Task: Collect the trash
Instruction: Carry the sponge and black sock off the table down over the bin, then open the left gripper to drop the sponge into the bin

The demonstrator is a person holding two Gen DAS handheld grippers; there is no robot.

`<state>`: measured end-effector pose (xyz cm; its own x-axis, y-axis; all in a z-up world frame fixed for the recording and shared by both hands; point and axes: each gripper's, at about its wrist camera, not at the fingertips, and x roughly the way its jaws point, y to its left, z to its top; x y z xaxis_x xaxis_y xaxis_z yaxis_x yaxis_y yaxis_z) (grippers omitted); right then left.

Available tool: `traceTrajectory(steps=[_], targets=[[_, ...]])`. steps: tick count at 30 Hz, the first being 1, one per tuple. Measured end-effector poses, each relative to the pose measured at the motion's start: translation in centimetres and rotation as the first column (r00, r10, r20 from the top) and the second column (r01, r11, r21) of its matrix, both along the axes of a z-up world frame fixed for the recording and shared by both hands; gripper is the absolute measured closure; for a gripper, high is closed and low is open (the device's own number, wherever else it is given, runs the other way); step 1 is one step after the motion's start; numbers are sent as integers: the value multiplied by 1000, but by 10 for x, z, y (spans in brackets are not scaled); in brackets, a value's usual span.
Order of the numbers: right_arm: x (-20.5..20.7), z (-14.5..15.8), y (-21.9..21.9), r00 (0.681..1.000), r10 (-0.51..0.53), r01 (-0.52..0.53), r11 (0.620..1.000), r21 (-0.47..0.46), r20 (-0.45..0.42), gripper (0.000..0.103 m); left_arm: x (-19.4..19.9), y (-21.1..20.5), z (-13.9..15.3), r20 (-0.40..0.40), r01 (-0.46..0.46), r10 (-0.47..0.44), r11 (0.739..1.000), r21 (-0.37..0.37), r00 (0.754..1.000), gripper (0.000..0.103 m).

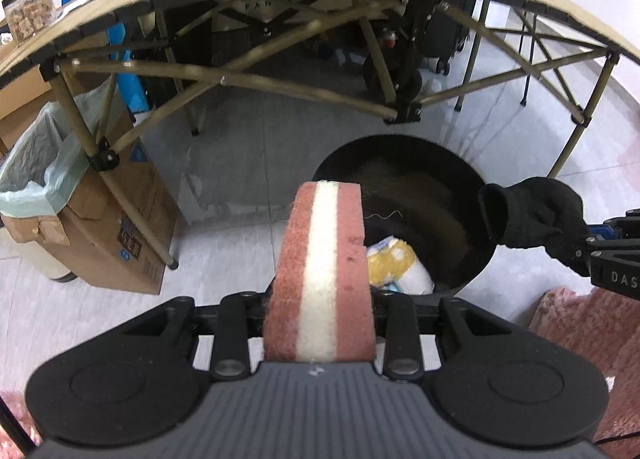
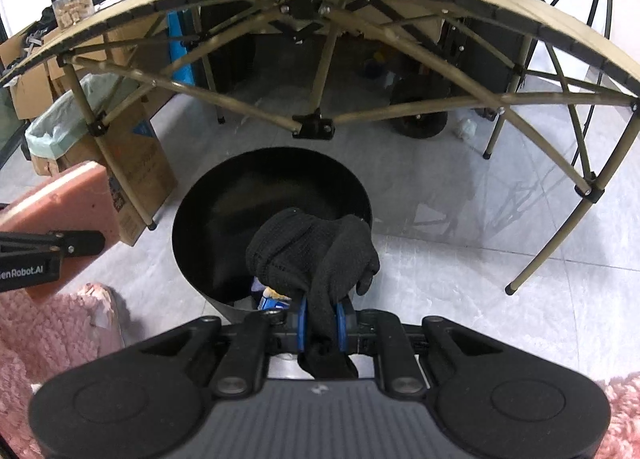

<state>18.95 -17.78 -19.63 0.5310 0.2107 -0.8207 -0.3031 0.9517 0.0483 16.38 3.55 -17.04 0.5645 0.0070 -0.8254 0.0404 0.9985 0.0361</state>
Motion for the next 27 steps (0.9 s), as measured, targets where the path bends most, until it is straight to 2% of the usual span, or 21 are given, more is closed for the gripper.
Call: traceTrajectory(steps=[16, 27], targets=[[18, -15, 5, 998, -23, 21, 999, -40, -59, 89, 22, -2, -34, -193, -23, 23, 1000, 4, 981, 71], [30, -19, -9, 995, -76, 76, 997, -11, -69, 89, 52, -28, -44, -262, 24, -29, 999, -22, 965, 71]])
